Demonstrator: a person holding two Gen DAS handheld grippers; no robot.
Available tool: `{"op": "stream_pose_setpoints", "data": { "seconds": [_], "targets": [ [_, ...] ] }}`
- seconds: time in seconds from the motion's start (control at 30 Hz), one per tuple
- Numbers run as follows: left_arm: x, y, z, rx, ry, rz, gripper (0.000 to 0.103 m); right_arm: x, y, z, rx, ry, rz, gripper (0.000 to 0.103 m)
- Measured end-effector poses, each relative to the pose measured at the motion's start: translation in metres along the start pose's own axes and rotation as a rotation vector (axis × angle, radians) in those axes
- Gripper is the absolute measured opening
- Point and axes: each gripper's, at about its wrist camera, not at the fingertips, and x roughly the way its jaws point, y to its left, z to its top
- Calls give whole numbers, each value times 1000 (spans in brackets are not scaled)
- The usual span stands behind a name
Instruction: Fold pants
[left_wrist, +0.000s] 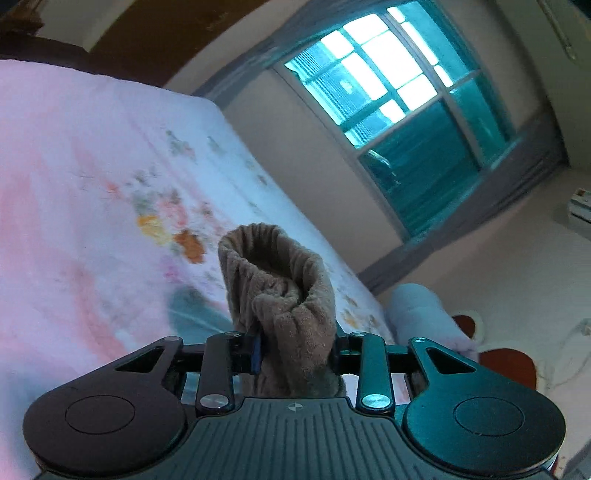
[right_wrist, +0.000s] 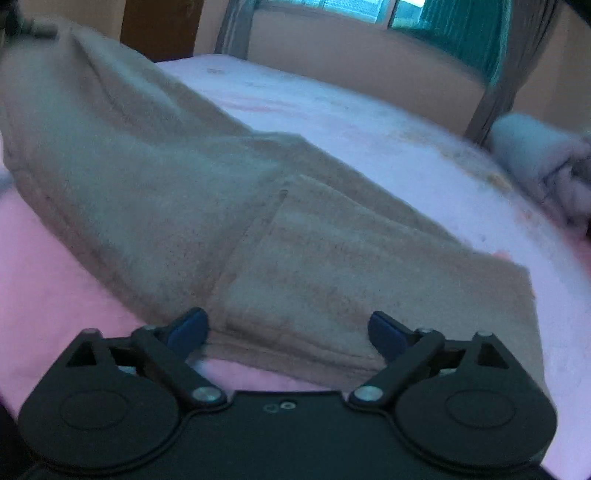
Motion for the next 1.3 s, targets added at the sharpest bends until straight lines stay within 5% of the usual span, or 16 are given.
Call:
{"op": "stream_pose_setpoints", "data": {
  "seconds": [0.1,0.23,0.43,0.6,0.67,0.73,0.8,0.9,0.97,1.03,1.13,1.3],
  "targets": [
    [-5,-22,-3,54,5,-8,33,-8,-9,3,74,-11,19,88],
    [-1,-62,-12,118,30,-45,32,-58,-56,-14,277,-214,98,95],
    [45,-167,-55,283,126,-136,31,-84,-169,-53,690,-239,48,94],
    [112,-267,-142,441,288,-244,31,-106,-252,-91,911,-281,-7,94],
    [141,-294,-198,486,420,-262,34,-113,-277,-110,980,-291,-17,94],
    [164,-305,-245,484,556,-263,56,-121,-299,-131,1051,-290,-35,94],
    [161,-309,-274,481,571,-288,60,-129,-315,-152,1108,-288,-59,94],
    [146,-294,-264,452,530,-228,60,-131,-334,-174,1183,-292,-50,95],
    [130,-276,-238,427,469,-183,60,-131,-338,-181,1246,-320,25,96],
    [110,-248,-203,412,407,-90,71,-120,-336,-177,1296,-324,185,95],
    [77,-202,-163,375,325,22,81,-88,-313,-156,1319,-204,441,90],
    [23,-134,-136,310,267,123,82,-47,-274,-143,1416,27,507,83]
  ]
}}
